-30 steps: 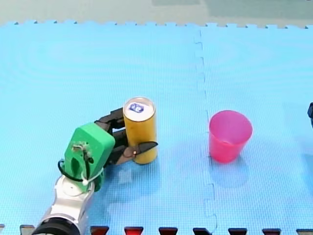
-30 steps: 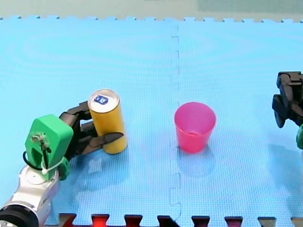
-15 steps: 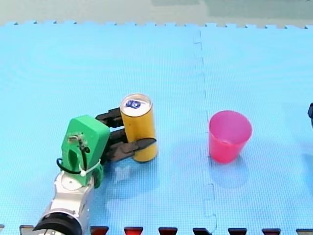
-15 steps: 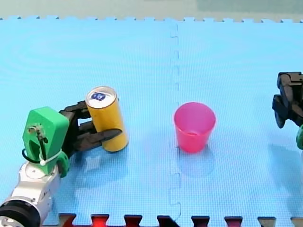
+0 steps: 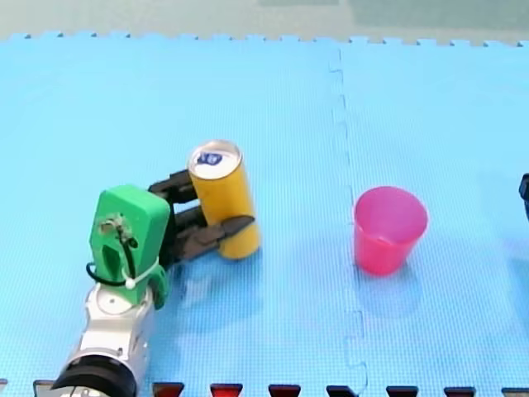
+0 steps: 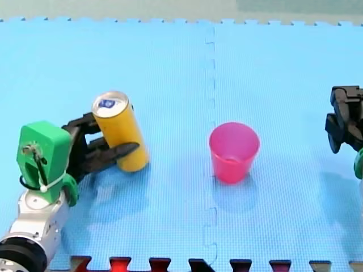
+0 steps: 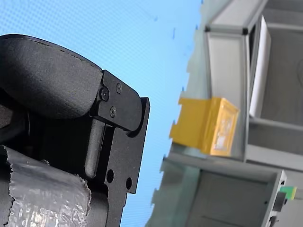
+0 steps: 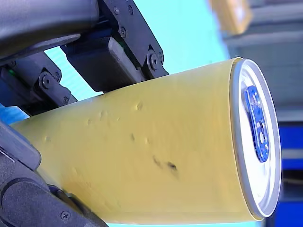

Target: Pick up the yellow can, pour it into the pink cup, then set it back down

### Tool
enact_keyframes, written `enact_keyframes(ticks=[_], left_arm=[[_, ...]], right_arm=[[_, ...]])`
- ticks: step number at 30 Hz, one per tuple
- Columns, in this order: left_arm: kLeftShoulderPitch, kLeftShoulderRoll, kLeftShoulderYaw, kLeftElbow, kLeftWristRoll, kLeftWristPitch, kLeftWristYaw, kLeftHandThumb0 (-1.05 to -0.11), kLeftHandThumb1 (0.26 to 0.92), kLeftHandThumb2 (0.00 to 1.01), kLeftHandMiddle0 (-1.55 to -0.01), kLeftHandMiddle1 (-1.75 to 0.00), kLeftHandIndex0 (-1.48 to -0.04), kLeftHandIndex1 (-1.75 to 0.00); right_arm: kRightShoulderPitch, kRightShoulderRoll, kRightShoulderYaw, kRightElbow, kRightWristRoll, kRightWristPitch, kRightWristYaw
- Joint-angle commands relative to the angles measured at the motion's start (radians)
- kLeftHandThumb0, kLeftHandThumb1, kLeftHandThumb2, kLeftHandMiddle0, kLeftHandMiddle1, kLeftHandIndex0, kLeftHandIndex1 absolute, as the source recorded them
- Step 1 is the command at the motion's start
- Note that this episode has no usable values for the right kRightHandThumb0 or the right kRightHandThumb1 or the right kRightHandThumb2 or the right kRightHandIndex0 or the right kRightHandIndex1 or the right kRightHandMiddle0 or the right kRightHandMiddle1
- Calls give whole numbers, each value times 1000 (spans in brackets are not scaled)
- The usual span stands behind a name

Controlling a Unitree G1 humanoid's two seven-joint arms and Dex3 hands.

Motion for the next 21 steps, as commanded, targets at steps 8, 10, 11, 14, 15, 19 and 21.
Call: enact_keyframes(ticks=[8, 10, 11, 14, 15, 19, 21], left_arm=[[-95, 32, -135, -8, 239, -37, 277, -354, 748, 0, -1368, -8, -1233, -1], [-109, 41, -163, -6, 286, -17, 329, -349, 748, 0, -1359, -3, -1232, -1], [-116, 45, -175, -4, 305, -11, 353, -348, 748, 1, -1354, -1, -1230, 0], [-129, 52, -205, -3, 350, 5, 418, -347, 749, 1, -1343, 0, -1225, 0], [-135, 53, -218, -9, 367, 20, 438, -347, 749, 1, -1341, 0, -1223, 0], [-150, 54, -252, -54, 402, 90, 463, -353, 749, 0, -1338, 0, -1226, -3], [-147, 54, -264, -73, 409, 112, 467, -356, 749, 0, -1336, 0, -1230, -4]], right_arm=[[4, 10, 9, 2, -9, -4, -16], [5, 12, 9, 3, -10, -5, -18], [5, 12, 9, 3, -10, -5, -19], [5, 14, 10, 4, -10, -6, -20], [5, 14, 10, 4, -10, -7, -20], [4, 16, 13, 5, -12, -8, -19], [4, 17, 13, 5, -12, -9, -17]])
